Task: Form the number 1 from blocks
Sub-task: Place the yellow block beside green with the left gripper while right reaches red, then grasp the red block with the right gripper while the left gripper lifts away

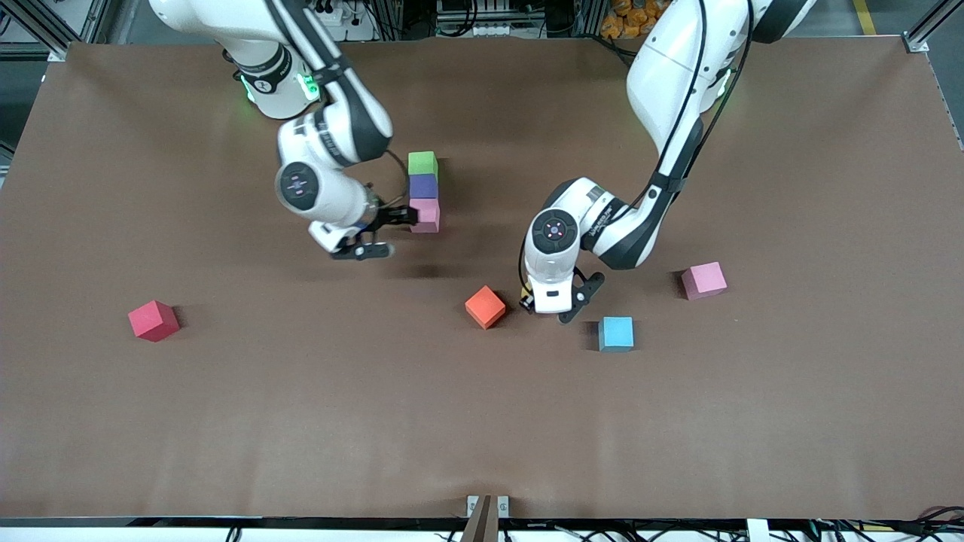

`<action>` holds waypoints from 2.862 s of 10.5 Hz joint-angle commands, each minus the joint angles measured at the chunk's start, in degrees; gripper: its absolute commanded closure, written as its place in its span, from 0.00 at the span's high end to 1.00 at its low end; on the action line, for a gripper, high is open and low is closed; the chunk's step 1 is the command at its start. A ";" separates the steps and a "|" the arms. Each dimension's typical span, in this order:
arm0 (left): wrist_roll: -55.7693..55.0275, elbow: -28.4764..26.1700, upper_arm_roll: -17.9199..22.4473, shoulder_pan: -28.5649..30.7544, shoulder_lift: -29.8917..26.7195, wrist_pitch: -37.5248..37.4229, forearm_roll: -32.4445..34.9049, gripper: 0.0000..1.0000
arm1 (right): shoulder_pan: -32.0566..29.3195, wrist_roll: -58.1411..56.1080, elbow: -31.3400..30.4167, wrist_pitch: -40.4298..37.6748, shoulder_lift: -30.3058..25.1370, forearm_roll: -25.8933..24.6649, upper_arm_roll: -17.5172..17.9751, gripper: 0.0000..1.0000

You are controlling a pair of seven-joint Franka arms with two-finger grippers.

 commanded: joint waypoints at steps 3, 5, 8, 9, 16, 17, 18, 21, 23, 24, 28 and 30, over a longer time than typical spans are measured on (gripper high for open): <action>-0.87 -1.16 -13.01 -2.90 -8.09 -9.94 1.60 0.00 | -15.20 -11.10 6.78 -7.66 0.33 -18.43 0.51 1.00; -0.87 -0.55 -13.48 -13.49 -6.60 -9.59 1.51 0.00 | -20.66 -16.20 9.69 -7.76 2.52 -23.31 0.42 1.00; -1.95 0.07 -13.47 -23.48 -5.45 -8.19 3.69 0.00 | -27.17 -18.67 12.69 -8.28 6.13 -23.41 0.25 1.00; 1.38 -0.02 -14.52 -24.96 -5.10 -7.22 5.45 0.00 | -27.97 -19.90 13.39 -9.15 7.18 -23.49 0.16 1.00; 2.38 0.60 -14.53 -28.41 2.19 2.45 13.81 0.00 | -33.95 -42.15 25.26 -8.90 16.15 -30.61 -1.51 1.00; 2.46 0.68 -14.36 -28.32 2.81 3.50 13.99 0.00 | -34.30 -42.32 26.13 -8.90 16.77 -30.70 -1.60 1.00; 3.25 0.77 -14.01 -28.14 3.68 5.60 14.17 0.00 | -34.57 -42.15 26.49 -8.90 16.86 -30.70 -1.60 1.00; 5.19 4.28 -12.69 -28.14 7.46 6.32 14.17 0.00 | -34.66 -42.06 26.49 -8.81 16.86 -30.61 -1.69 1.00; 5.63 4.29 -12.42 -28.14 7.65 6.23 14.17 0.00 | -34.66 -42.67 27.97 -8.55 18.95 -30.88 -2.38 1.00; 5.63 4.29 -12.07 -28.14 7.65 6.32 14.17 0.00 | -34.66 -44.85 30.51 -8.55 21.32 -30.79 -3.35 1.00; 4.75 4.38 -11.90 -28.23 7.73 6.23 14.08 1.00 | -35.80 -51.09 31.93 -6.89 22.92 -30.97 -4.32 1.00; 4.49 4.99 -11.63 -28.14 6.95 6.23 13.73 1.00 | -36.15 -54.00 32.82 -5.39 23.98 -30.97 -4.59 1.00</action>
